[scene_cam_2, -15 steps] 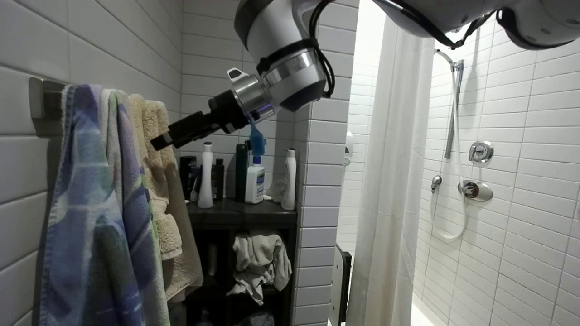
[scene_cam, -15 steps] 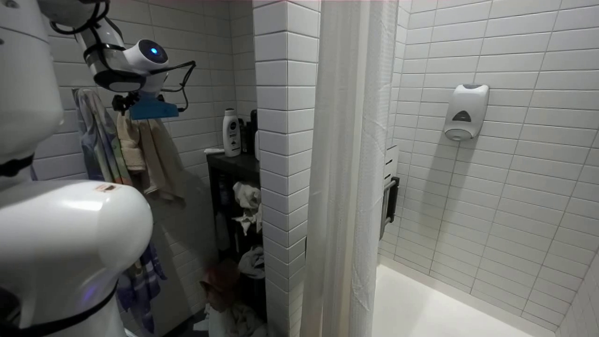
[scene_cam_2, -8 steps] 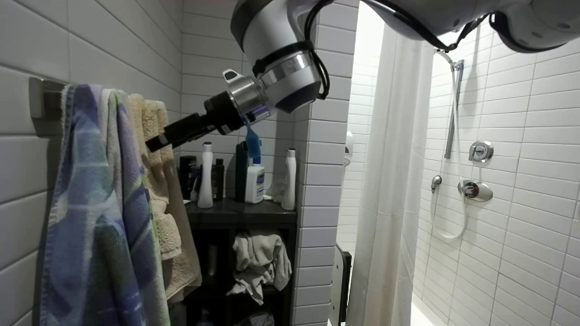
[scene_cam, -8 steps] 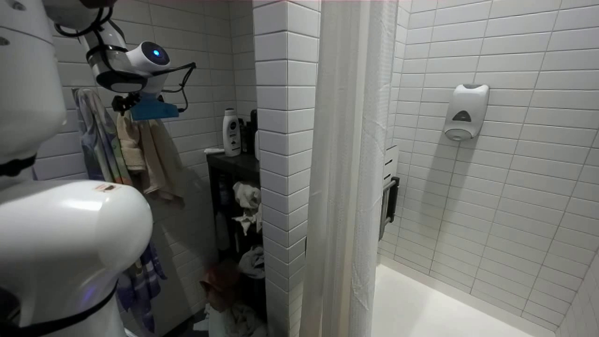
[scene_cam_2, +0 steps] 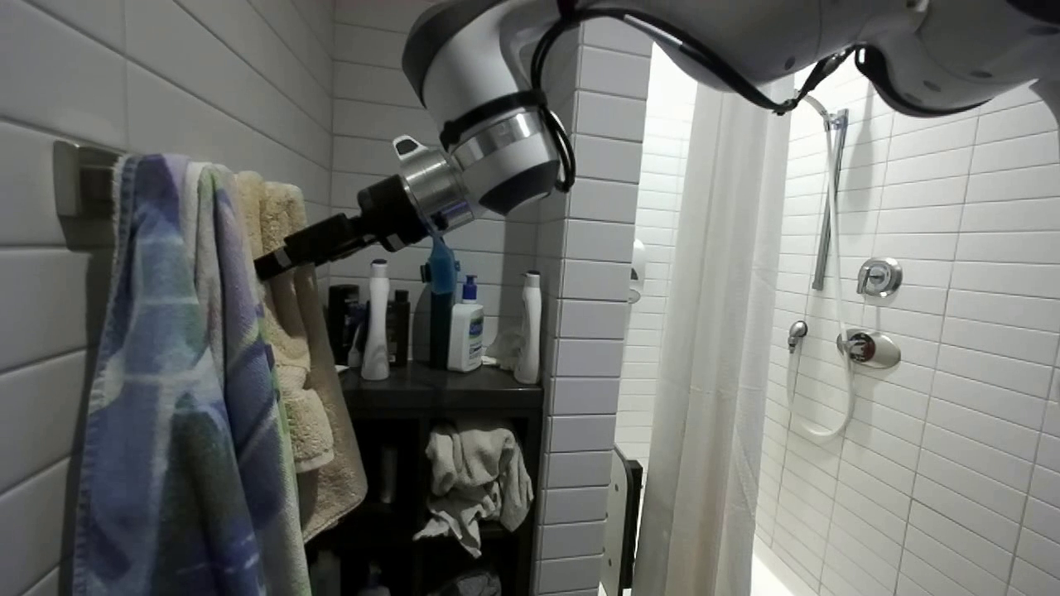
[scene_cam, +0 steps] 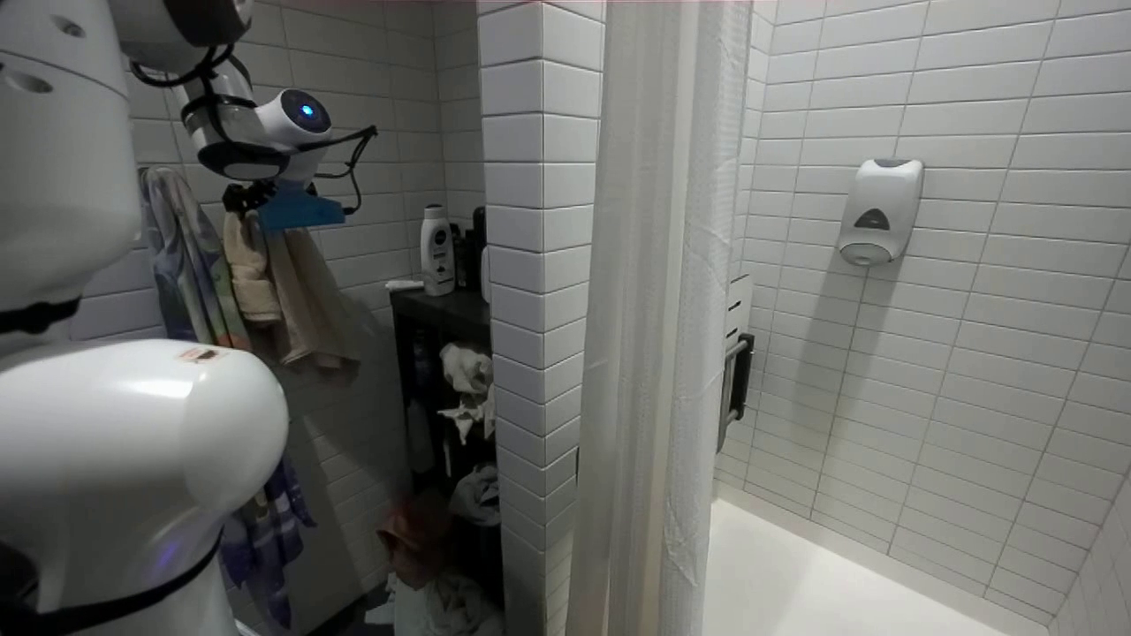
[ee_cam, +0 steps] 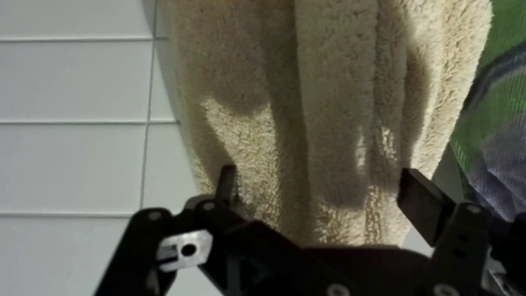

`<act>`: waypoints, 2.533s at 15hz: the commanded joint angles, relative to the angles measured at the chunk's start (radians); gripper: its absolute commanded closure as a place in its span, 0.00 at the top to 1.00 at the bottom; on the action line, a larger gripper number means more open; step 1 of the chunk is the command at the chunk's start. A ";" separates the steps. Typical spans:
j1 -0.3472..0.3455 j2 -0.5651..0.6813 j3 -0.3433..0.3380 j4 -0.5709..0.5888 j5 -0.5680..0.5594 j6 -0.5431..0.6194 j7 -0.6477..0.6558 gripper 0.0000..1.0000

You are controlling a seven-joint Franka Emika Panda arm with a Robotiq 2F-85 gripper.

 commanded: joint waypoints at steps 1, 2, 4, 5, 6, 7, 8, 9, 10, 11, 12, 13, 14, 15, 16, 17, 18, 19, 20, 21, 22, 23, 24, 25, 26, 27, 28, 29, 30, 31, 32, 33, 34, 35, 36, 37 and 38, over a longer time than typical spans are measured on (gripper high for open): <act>-0.003 0.053 0.002 0.074 0.001 -0.022 -0.019 1.00; -0.002 0.059 0.003 0.085 0.003 -0.026 -0.019 1.00; 0.001 0.072 0.005 0.102 0.002 -0.031 -0.016 1.00; 0.003 0.076 0.006 0.108 0.002 -0.032 -0.017 1.00; 0.003 0.079 0.007 0.113 0.002 -0.034 -0.015 1.00; 0.003 0.083 0.007 0.116 0.003 -0.035 -0.014 1.00; 0.002 0.086 0.008 0.119 0.004 -0.037 -0.012 1.00; 0.002 0.086 0.008 0.120 0.005 -0.040 -0.012 1.00; 0.001 0.087 0.008 0.121 0.005 -0.043 -0.012 1.00; 0.001 0.088 0.008 0.121 0.005 -0.045 -0.012 1.00; 0.000 0.088 0.007 0.122 0.006 -0.045 -0.012 1.00; 0.000 0.088 0.007 0.122 0.008 -0.045 -0.013 0.75; -0.001 0.088 0.007 0.122 0.010 -0.046 -0.015 0.74; -0.002 0.087 0.007 0.121 0.010 -0.045 -0.017 0.70; -0.003 0.085 0.006 0.120 0.012 -0.044 -0.018 0.62; -0.005 0.084 0.006 0.119 0.013 -0.042 -0.018 0.56; -0.007 0.083 0.006 0.118 0.014 -0.043 -0.019 0.49; -0.009 0.082 0.006 0.117 0.015 -0.043 -0.020 0.41; -0.011 0.081 0.006 0.117 0.017 -0.043 -0.021 0.35; -0.012 0.080 0.007 0.117 0.018 -0.043 -0.022 0.27; -0.012 0.079 0.007 0.117 0.020 -0.042 -0.023 0.21; -0.011 0.079 0.007 0.116 0.019 -0.039 -0.021 0.19; -0.010 0.080 0.006 0.115 0.016 -0.035 -0.016 0.19; -0.009 0.081 0.005 0.114 0.015 -0.029 -0.012 0.16; -0.010 0.080 0.005 0.114 0.018 -0.029 -0.014 0.14; -0.011 0.078 0.004 0.113 0.018 -0.027 -0.011 0.14; -0.011 0.072 0.004 0.109 0.020 -0.026 -0.003 0.13; -0.012 0.065 0.004 0.106 0.022 -0.025 -0.001 0.13; -0.013 0.051 0.005 0.101 0.026 -0.026 0.004 0.13; -0.014 0.037 0.006 0.097 0.031 -0.023 0.005 0.12; -0.014 0.026 0.007 0.094 0.034 -0.019 0.005 0.12; -0.014 0.011 0.009 0.089 0.040 -0.016 0.006 0.12; -0.012 -0.001 0.009 0.085 0.041 -0.009 0.008 0.12; -0.011 -0.013 0.011 0.083 0.044 -0.003 0.010 0.12; -0.009 -0.023 0.014 0.081 0.048 0.004 0.009 0.12; -0.007 -0.033 0.016 0.078 0.044 0.012 0.013 0.12; -0.005 -0.048 0.019 0.071 0.044 0.017 0.015 0.12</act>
